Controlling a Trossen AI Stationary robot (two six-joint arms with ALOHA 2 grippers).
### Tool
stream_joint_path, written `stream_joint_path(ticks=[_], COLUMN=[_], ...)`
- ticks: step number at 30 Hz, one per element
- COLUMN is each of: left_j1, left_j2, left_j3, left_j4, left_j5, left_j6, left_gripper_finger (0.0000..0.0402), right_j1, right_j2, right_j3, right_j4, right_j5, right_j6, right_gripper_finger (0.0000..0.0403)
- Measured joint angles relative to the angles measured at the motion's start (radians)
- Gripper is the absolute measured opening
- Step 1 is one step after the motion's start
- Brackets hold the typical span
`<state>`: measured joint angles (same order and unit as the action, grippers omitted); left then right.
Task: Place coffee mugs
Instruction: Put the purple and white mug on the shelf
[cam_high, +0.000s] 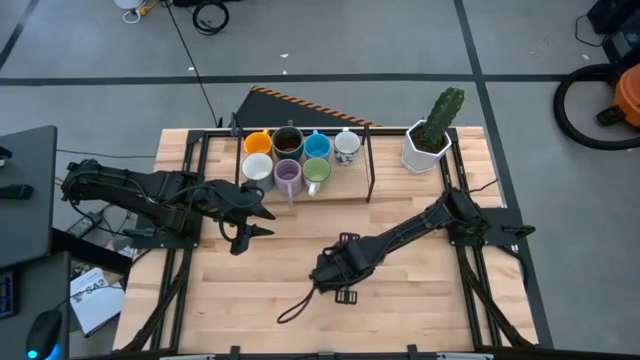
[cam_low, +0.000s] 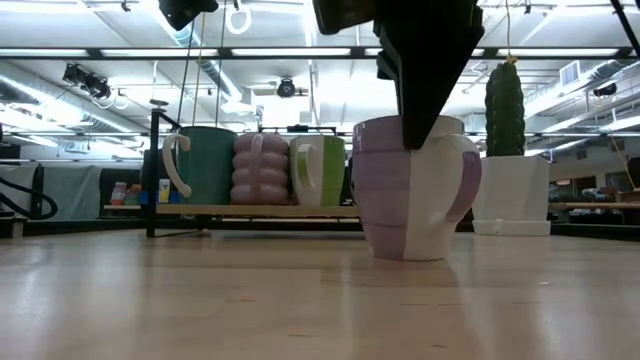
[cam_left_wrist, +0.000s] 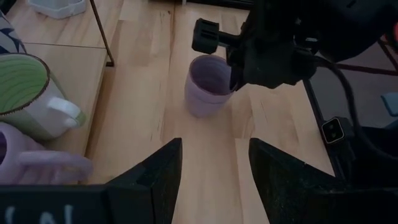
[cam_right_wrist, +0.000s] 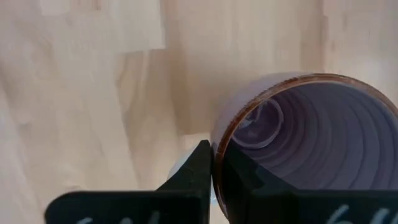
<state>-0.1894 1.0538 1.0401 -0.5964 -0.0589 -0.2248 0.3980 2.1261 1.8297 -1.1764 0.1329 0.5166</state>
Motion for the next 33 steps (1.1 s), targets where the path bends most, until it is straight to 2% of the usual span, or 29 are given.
stream_joint_path(ticks=[7, 16, 25, 33], left_j1=[0.0, 0.0, 0.0, 0.0], left_j2=[0.0, -0.015, -0.086, -0.121], left_j3=[0.0, 0.0, 0.001, 0.001], left_j4=[-0.004, -0.041, -0.051, -0.051], left_j5=[0.0, -0.001, -0.079, -0.105], left_j6=[0.012, 0.008, 0.011, 0.011], left_gripper_finger=[0.0192, 0.0192, 0.0192, 0.0192], right_j1=[-0.061, -0.139, -0.246, -0.363], right_j2=[-0.01, -0.067, -0.143, -0.15], right_j3=[0.0, 0.001, 0.002, 0.002], right_j4=[-0.078, -0.12, -0.13, -0.133], right_j5=[0.004, 0.058, 0.058, 0.057], right_j6=[-0.032, -0.124, -0.18, -0.205], right_gripper_finger=[0.0027, 0.0026, 0.0027, 0.0027])
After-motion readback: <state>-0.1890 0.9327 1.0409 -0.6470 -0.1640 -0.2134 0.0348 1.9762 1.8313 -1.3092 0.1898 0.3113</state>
